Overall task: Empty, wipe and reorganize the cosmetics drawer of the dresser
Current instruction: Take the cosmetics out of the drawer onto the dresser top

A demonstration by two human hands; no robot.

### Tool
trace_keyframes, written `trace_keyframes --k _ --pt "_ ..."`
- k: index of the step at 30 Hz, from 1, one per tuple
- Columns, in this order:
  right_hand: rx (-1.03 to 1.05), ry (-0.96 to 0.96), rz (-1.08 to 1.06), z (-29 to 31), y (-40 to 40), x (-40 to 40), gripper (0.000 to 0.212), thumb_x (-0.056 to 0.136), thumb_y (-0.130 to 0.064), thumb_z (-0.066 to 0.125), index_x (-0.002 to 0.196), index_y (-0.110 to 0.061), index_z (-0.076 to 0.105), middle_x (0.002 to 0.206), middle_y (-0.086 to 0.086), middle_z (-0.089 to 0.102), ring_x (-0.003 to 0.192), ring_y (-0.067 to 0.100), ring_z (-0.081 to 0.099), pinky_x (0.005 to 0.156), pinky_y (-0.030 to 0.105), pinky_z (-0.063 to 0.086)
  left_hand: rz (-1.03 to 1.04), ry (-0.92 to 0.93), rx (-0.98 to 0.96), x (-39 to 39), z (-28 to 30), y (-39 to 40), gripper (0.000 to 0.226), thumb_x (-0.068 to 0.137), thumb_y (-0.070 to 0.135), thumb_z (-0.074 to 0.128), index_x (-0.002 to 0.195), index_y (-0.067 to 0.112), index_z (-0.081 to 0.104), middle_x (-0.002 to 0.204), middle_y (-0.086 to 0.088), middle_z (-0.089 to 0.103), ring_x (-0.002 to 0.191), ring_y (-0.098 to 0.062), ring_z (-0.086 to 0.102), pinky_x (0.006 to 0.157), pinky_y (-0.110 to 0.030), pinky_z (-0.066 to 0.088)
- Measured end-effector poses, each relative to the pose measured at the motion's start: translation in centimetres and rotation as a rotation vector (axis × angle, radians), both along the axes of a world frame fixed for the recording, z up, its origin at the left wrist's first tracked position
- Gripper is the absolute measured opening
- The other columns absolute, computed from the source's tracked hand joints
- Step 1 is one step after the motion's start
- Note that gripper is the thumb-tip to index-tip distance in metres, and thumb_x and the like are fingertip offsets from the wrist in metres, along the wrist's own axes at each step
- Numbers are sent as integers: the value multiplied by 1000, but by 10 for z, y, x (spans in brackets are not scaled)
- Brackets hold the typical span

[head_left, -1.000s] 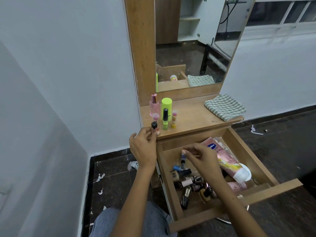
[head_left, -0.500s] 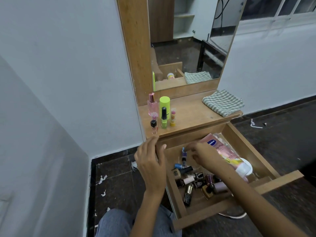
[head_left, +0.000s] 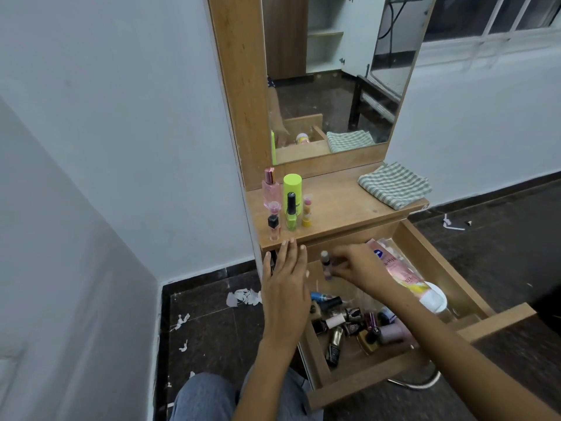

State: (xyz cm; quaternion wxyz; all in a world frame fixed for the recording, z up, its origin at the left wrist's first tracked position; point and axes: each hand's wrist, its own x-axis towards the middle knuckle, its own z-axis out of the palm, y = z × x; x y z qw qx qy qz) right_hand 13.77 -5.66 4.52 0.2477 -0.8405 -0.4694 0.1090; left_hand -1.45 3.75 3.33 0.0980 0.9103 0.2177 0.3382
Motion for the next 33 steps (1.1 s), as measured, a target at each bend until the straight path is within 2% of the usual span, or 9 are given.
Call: trace_keyframes --k 3,6,10,14,17,22,28,31,33 --pt "393 209 -159 29 1 -15 19 75 -15 79 89 -24 69 80 -14 68 78 -4 65 74 14 50 31 98 50 3 -1 6 51 85 15 66 133 9 52 140 -9 49 134 -21 41 111 -46 21" --pt "518 165 -268 50 19 -21 19 75 -16 78 93 -17 72 81 -9 68 77 4 65 73 16 50 54 185 102 5 -4 8 58 78 22 73 131 7 55 136 -10 53 130 -22 47 109 -48 23" --pt "515 71 -345 50 47 -28 20 77 -21 77 95 -17 72 86 -6 71 81 10 65 75 28 51 92 212 121 8 -7 7 61 77 28 73 130 5 55 135 -11 54 129 -22 48 108 -49 27" --pt "483 -26 -397 43 62 -33 28 78 -23 76 105 -15 71 99 0 70 86 13 63 77 29 51 111 197 139 9 -4 9 55 77 29 73 125 7 60 131 -9 58 127 -21 50 108 -49 26" --pt "523 -77 -431 41 67 -37 27 77 -23 77 102 -15 71 97 1 70 82 12 64 74 26 49 97 190 123 9 -2 11 52 77 28 74 122 7 63 128 -9 60 126 -22 51 108 -49 27" --pt "579 -92 -428 38 70 -41 28 73 -21 80 96 -14 65 92 -1 67 79 11 63 70 33 55 90 205 80 12 1 12 50 75 25 74 120 5 64 126 -10 62 125 -22 52 108 -49 27" --pt "596 -49 -350 35 51 -35 31 72 -31 81 88 -16 58 86 -5 63 76 9 63 64 34 56 71 249 18 8 6 11 50 82 22 66 128 5 57 133 -10 56 130 -22 47 112 -45 23" --pt "498 -32 -247 30 22 -28 17 77 -28 78 83 -19 64 79 -10 66 71 1 63 67 26 57 46 253 30 5 8 14 47 83 20 66 128 6 58 132 -9 57 129 -21 48 112 -45 24" --pt "263 -1 -126 27 2 -20 13 79 -23 76 88 -20 68 83 -10 69 72 -2 62 71 25 57 26 256 25 4 10 16 46 85 19 63 129 7 57 134 -9 56 130 -20 47 112 -45 25"
